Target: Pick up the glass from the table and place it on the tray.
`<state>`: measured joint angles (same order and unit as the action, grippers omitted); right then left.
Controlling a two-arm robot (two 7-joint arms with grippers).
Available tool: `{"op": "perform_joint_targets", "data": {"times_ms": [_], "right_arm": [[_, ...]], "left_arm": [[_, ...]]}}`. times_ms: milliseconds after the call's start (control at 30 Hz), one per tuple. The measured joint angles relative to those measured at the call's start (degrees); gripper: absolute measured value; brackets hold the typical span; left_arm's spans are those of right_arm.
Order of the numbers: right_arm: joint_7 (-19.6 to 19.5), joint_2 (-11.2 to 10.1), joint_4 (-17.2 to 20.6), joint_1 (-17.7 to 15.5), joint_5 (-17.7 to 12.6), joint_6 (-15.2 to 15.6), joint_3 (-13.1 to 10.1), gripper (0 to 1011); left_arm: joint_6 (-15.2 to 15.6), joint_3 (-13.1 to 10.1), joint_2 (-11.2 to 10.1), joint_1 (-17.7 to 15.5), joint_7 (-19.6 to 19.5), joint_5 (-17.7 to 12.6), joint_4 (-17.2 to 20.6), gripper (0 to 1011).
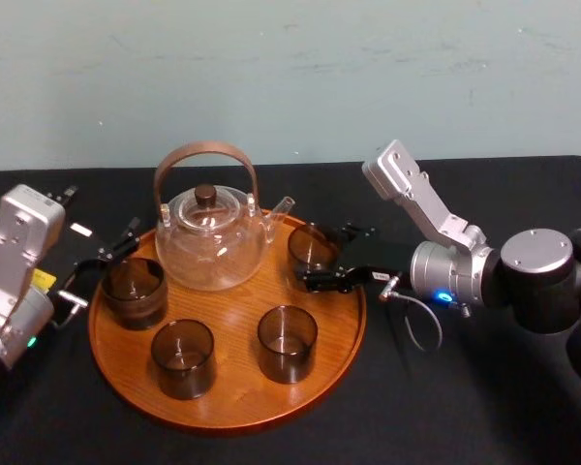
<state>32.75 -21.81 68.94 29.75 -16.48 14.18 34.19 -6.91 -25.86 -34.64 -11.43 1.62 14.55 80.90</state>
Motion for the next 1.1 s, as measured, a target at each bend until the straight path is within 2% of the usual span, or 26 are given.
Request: {"op": "perform_joint_targets", "data": {"times_ms": [1100], "right_arm": [[0.2,0.6,-1.3,-0.3,0.8,0.2,0.0,902]], "left_arm": [[0.0,0.0,0.0,0.0,0.0,0.0,0.0,1001]]}}
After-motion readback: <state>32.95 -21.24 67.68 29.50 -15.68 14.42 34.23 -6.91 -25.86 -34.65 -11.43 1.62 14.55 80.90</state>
